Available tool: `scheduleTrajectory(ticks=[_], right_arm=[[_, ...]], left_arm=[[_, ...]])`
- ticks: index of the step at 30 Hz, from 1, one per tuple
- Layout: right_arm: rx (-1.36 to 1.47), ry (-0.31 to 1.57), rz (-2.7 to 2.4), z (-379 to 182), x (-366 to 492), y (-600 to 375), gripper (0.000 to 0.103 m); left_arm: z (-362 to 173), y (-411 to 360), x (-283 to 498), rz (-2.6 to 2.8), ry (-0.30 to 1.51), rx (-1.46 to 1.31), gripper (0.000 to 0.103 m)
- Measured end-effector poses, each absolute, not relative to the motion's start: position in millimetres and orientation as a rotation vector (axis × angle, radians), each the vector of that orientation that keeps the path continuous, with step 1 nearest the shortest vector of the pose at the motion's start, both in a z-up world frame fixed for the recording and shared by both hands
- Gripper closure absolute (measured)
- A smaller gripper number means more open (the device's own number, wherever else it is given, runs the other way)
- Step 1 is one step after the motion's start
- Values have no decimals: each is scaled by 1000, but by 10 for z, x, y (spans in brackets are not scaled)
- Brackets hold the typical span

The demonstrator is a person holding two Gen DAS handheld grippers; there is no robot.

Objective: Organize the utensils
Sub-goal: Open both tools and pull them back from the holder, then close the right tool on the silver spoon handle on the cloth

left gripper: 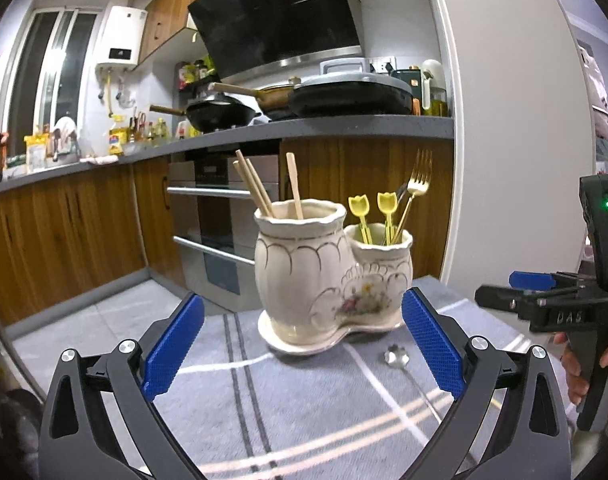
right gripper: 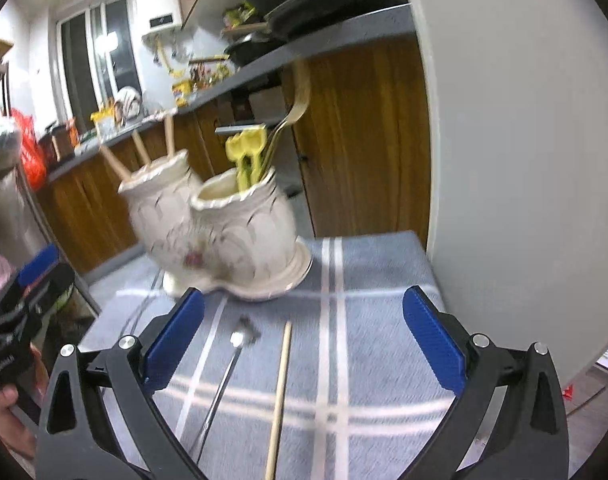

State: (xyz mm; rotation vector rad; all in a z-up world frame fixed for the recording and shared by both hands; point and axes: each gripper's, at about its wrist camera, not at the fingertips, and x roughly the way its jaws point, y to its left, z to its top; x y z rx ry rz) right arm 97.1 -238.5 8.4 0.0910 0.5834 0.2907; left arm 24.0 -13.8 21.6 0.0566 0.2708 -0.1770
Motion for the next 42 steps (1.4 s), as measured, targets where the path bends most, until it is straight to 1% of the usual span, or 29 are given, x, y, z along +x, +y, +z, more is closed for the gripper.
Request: scheduleTrajectory(ticks=[5,8,19,20,21,22,24,25,27,30,32,34,37,39,41,42], right_arm=[[-41,656,287,-107,863,-2132,5],[-71,694,295,-172,831,-2028,5],[-184,784,316,-318,846,-1583,7],[-194,789,309,-335,859,-1551,13],[-200,798,299,-344,878,-1533,21],[-199,812,287,-360,905,-1520,24],[-178,842,289,-385,956,-1508,35],[-168,863,290,-401,986,-1503,38],[-158,887,288,-423,1027,-1488,47],[-145,918,287,-453,1076,-1475,54],[-122,927,288,-449,1113,-1486,55],[-125,924,290,-447,1131,-1480,58],[-124,917,300,-440,1135,-1477,72],[-115,918,306,-434,1139,-1493,89],[-107,917,313,-428,1127,-1501,96],[-100,915,317,-426,1121,-1511,96]], left_arm=[[135,-102,241,-171,328,65,5],[78,-71,243,-166,364,78,5],[46,94,237,-127,367,53,5],[47,106,241,-126,369,48,5],[46,117,246,-126,372,41,5],[46,129,256,-126,375,34,5],[43,156,269,-135,385,13,5],[46,166,276,-139,388,7,5],[50,180,285,-140,390,0,5],[56,190,283,-142,386,-4,5],[57,194,280,-143,384,-6,5],[55,198,282,-143,386,-6,5],[56,198,278,-146,388,-7,5],[59,197,275,-146,388,-6,5],[56,190,277,-144,390,-2,5],[57,188,281,-144,394,-3,5]])
